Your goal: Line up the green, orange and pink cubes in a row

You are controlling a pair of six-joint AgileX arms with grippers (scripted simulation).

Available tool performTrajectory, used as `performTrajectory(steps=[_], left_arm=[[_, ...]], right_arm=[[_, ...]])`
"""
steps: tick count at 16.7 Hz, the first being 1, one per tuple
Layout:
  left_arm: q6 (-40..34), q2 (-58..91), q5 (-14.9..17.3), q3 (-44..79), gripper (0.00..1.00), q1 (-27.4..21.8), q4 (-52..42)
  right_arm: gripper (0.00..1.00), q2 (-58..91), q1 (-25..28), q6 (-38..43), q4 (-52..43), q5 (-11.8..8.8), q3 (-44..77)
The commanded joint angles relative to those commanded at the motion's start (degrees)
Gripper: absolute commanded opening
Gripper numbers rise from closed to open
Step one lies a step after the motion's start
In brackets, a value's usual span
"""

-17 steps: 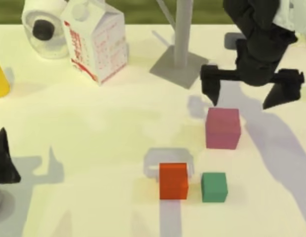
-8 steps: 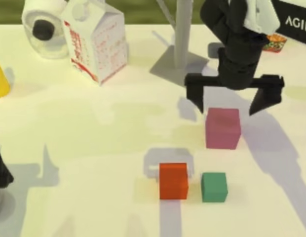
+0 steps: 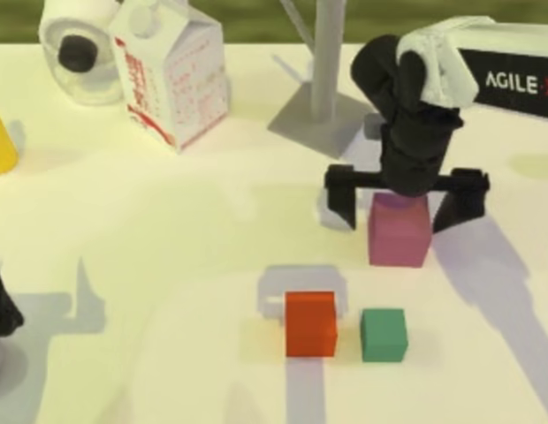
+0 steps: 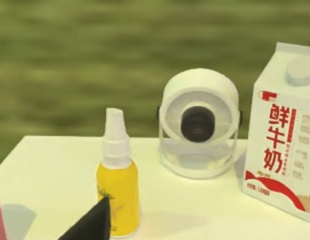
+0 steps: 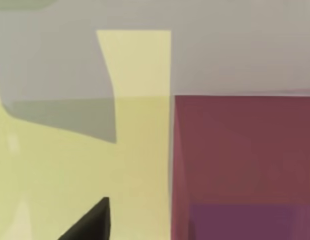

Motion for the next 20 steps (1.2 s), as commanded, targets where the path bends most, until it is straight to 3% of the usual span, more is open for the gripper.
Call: performTrajectory(steps=[7, 20], left_arm=[[0.0, 0.0, 0.0, 0.0, 1.00, 0.0, 0.0], [0.0, 0.0, 0.0, 0.0, 1.00, 0.0, 0.0]], right_arm=[[1.00, 2.0, 0.1, 0.1, 4.9, 0.0, -3.4], [0.02, 2.0, 0.1, 0.1, 4.9, 0.0, -3.4]])
